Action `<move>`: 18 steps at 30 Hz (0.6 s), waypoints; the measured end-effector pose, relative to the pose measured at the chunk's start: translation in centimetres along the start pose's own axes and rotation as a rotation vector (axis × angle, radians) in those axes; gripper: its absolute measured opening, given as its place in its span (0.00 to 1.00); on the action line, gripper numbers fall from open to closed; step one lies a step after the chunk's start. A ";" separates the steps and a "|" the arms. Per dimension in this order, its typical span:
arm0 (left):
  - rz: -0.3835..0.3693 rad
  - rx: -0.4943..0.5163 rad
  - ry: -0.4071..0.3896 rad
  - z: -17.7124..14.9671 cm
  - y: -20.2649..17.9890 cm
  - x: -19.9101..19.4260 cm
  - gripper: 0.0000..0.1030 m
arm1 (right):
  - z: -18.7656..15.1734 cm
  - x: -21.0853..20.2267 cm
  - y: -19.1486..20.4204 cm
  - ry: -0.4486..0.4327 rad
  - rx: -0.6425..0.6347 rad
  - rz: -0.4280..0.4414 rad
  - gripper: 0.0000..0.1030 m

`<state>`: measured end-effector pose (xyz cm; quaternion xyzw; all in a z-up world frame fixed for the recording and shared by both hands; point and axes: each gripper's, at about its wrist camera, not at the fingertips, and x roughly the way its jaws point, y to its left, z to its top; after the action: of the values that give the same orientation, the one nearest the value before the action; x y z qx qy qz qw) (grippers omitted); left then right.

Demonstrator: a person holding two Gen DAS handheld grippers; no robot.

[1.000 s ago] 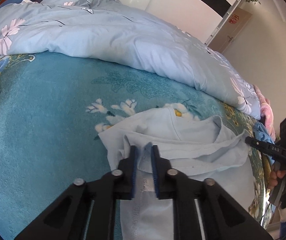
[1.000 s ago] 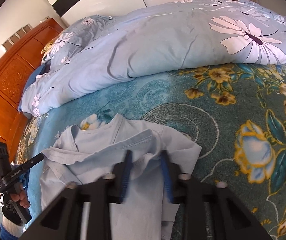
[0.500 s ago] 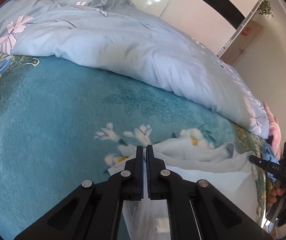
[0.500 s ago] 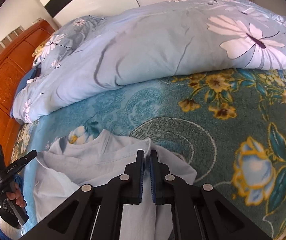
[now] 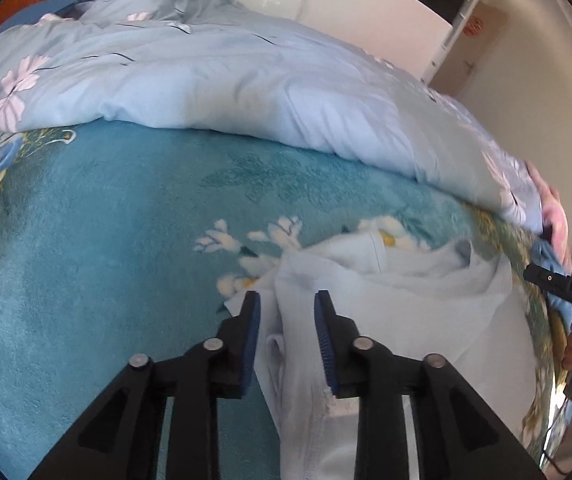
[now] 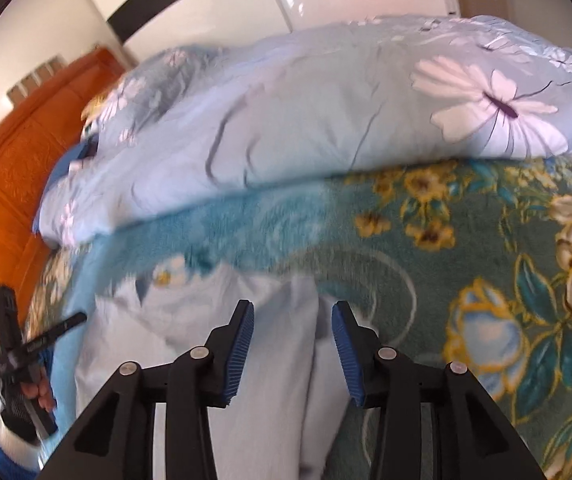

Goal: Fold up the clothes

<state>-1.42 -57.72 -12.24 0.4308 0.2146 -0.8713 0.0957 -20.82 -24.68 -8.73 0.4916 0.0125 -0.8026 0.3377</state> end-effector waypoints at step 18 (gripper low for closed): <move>0.127 0.209 0.053 -0.4 -4.6 3.1 0.37 | -1.9 2.8 1.2 0.070 -0.067 0.003 0.43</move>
<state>-4.66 -53.36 -13.59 0.4739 0.0972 -0.8695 0.0995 -19.42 -26.41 -11.57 0.5078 0.0506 -0.7835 0.3545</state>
